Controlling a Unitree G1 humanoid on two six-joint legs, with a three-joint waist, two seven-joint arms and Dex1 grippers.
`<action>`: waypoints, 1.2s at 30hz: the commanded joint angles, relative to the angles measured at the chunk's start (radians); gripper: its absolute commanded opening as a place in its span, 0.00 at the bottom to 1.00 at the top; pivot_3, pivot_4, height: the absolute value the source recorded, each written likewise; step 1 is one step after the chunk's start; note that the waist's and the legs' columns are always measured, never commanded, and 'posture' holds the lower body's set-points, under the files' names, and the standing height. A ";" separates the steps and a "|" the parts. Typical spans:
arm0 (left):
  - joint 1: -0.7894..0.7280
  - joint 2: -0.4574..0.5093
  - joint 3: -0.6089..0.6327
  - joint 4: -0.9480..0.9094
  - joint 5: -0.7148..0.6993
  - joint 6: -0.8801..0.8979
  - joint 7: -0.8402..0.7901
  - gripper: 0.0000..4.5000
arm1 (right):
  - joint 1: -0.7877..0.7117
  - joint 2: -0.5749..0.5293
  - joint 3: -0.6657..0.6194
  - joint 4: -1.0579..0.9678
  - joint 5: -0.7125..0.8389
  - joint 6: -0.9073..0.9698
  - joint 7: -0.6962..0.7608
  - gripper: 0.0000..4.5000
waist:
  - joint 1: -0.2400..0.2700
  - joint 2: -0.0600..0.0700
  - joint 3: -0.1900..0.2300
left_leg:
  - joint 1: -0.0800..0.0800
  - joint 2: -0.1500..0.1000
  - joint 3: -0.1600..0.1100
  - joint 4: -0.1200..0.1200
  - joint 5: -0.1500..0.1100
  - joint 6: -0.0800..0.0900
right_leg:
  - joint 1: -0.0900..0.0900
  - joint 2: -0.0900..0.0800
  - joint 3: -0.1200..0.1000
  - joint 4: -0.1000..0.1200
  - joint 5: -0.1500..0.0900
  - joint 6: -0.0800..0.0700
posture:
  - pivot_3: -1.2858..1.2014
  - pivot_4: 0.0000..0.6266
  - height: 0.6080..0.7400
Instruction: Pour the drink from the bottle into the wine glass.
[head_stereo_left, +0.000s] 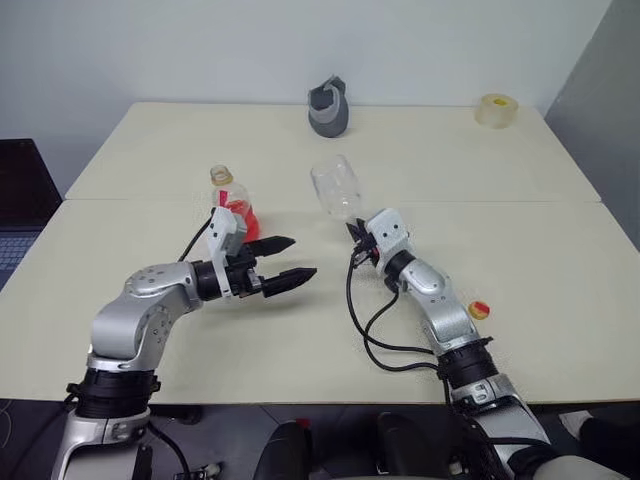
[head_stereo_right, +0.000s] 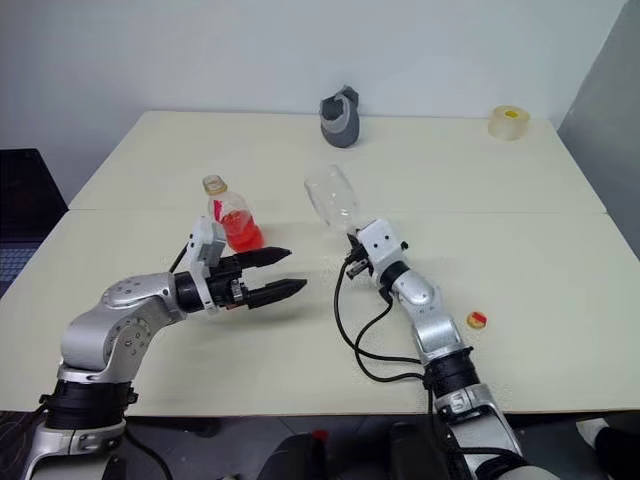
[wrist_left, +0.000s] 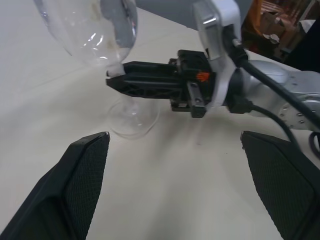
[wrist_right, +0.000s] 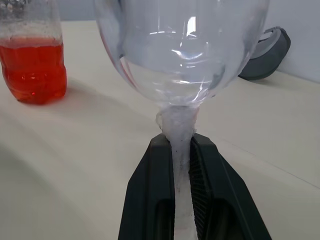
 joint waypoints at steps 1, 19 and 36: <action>-0.006 0.029 0.039 -0.052 -0.046 0.030 0.000 1.00 | -0.032 0.025 -0.016 0.074 0.044 -0.121 0.016 0.03 | -0.002 0.000 0.000 | 0.000 0.000 0.000 0.000 0.000 0.000 | 0.000 0.000 0.000 0.000 0.000 0.000 | 0.52 0.24 1.00; -0.078 0.066 0.016 -0.084 -0.095 0.069 -0.014 1.00 | 0.063 -0.005 0.003 0.078 0.081 -0.163 0.093 0.03 | -0.005 0.000 0.000 | 0.002 0.000 0.000 -0.001 0.000 -0.001 | 0.001 0.000 0.001 0.000 0.000 0.000 | 0.52 0.24 1.00; -0.063 0.083 0.005 -0.118 -0.051 0.020 0.008 1.00 | 0.113 -0.051 0.010 -0.036 0.095 -0.080 0.145 0.56 | -0.004 0.000 0.000 | 0.002 0.000 0.000 -0.001 0.000 -0.001 | 0.001 0.000 0.001 0.000 0.000 -0.001 | 0.52 0.24 1.00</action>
